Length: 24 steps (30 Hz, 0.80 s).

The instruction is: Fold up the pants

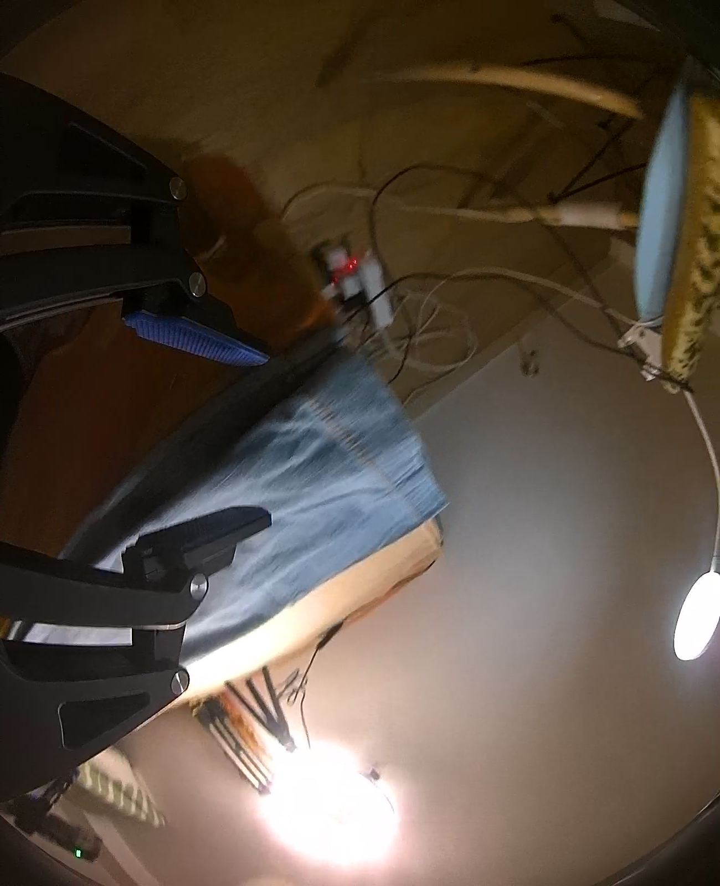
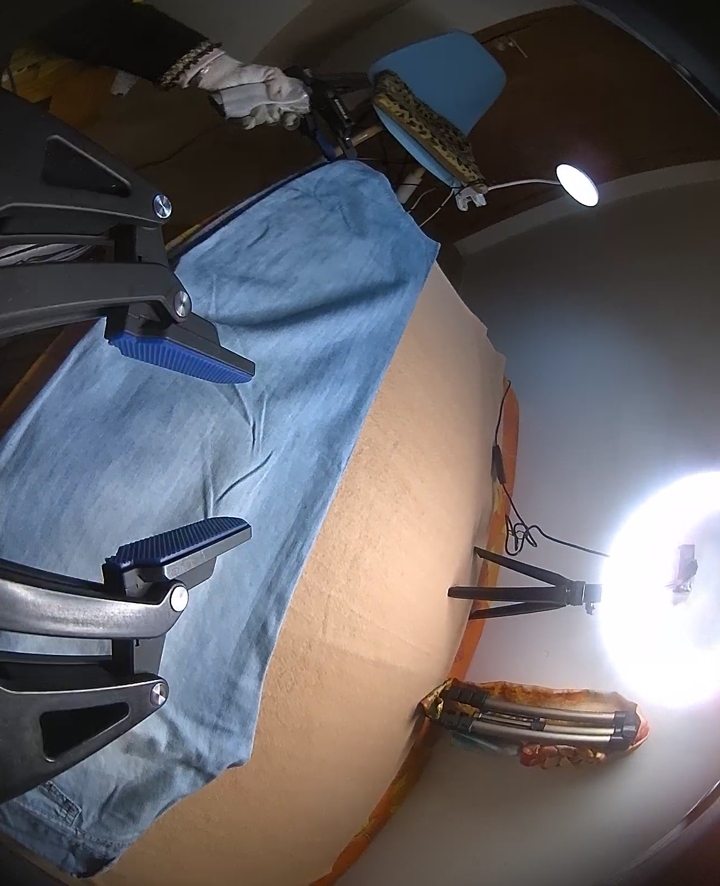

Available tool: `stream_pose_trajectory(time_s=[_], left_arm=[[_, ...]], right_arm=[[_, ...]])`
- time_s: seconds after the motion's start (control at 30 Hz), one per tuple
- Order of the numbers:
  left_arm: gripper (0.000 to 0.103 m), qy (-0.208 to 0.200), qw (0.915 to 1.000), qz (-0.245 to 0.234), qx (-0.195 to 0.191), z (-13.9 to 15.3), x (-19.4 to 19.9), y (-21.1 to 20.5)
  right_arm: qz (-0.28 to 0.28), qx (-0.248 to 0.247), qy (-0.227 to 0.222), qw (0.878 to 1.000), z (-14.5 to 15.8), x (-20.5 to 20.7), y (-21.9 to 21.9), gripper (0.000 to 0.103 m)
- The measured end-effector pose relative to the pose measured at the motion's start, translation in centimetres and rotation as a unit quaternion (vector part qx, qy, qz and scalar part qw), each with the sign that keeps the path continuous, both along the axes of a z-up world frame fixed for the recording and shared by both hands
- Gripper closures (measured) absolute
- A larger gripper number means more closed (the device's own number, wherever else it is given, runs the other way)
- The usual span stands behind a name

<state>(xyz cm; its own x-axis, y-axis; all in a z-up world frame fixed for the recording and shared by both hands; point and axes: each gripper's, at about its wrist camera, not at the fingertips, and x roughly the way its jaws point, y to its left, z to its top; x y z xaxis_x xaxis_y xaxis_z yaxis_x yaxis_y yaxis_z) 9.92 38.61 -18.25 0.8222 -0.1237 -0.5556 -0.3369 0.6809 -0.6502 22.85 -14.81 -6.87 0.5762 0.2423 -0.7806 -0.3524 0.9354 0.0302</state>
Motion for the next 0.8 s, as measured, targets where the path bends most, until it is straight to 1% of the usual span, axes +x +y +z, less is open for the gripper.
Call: stream_pose_trajectory(time_s=[0.07,0.1,0.23,0.33,0.37,0.5,0.63,0.73,0.8], left_arm=[[0.050,0.012,0.9997,0.005,0.021,0.3,0.4,0.5],[0.050,0.017,0.9996,0.005,0.021,0.3,0.7,0.8],[0.048,0.034,0.9993,0.005,0.013,0.0,1.8,1.8],[0.048,0.040,0.9990,0.005,-0.018,-0.5,2.3,2.3],[0.048,0.042,0.9988,0.006,-0.023,-0.7,2.3,2.4],[0.048,0.052,0.9985,0.010,-0.015,-0.8,2.0,2.3],[0.047,0.055,0.9979,0.008,-0.033,-1.3,1.8,2.4],[0.047,0.055,0.9981,0.011,-0.027,-1.1,1.9,2.0],[0.047,0.051,0.9982,0.009,-0.031,-0.9,1.7,1.7]], right_arm=[[0.002,0.006,0.005,1.000,-0.1,0.1,0.1,0.050],[0.002,0.011,0.007,1.000,-0.1,0.1,0.1,0.050],[0.012,0.015,0.009,1.000,-0.1,0.5,1.1,0.050],[0.021,0.015,0.009,1.000,-0.1,0.6,2.0,0.050],[0.025,0.014,0.009,1.000,-0.2,0.5,2.3,0.050],[0.032,0.010,0.008,0.999,-0.3,0.4,3.0,0.050],[0.029,0.012,0.012,0.999,-0.6,0.5,2.7,0.050],[0.024,0.013,0.017,0.999,-0.9,0.8,2.5,0.050],[0.021,0.016,0.020,0.999,-1.0,1.0,2.4,0.050]])
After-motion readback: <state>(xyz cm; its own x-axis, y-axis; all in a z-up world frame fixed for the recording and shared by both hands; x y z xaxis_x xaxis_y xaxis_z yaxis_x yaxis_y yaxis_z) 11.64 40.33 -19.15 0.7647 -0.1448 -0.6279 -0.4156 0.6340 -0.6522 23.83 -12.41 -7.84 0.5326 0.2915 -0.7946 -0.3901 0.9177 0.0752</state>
